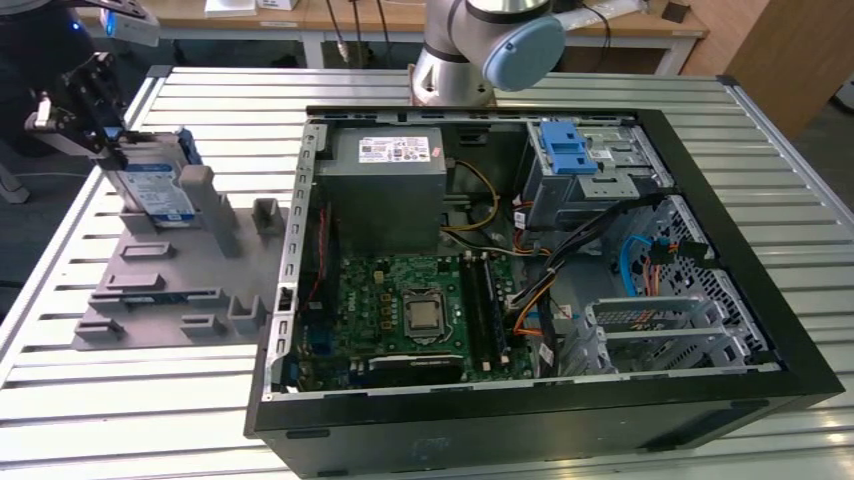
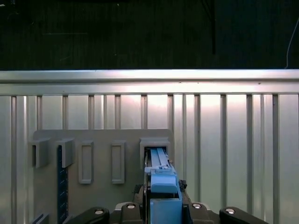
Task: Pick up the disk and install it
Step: 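Pick up the disk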
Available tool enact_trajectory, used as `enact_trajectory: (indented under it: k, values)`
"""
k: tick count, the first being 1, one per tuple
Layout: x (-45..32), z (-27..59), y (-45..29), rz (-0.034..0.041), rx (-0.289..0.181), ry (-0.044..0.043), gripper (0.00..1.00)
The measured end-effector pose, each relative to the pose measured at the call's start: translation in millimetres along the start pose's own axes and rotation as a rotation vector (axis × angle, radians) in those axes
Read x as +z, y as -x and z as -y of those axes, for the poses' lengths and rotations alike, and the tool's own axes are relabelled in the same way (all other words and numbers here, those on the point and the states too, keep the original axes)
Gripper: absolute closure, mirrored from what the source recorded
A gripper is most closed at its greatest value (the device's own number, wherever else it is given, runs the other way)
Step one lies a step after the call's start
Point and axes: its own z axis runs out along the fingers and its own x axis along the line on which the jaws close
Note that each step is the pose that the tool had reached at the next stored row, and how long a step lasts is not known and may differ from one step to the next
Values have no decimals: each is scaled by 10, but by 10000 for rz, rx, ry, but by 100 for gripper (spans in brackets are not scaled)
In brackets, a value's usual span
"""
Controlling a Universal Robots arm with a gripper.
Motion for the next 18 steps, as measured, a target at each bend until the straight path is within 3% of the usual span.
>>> enact_trajectory:
  k: [7, 18]
  values:
    - [-111, 0, 3, -9, 0, -66, 64]
    - [-334, 2, 5, -23, 0, -89, 64]
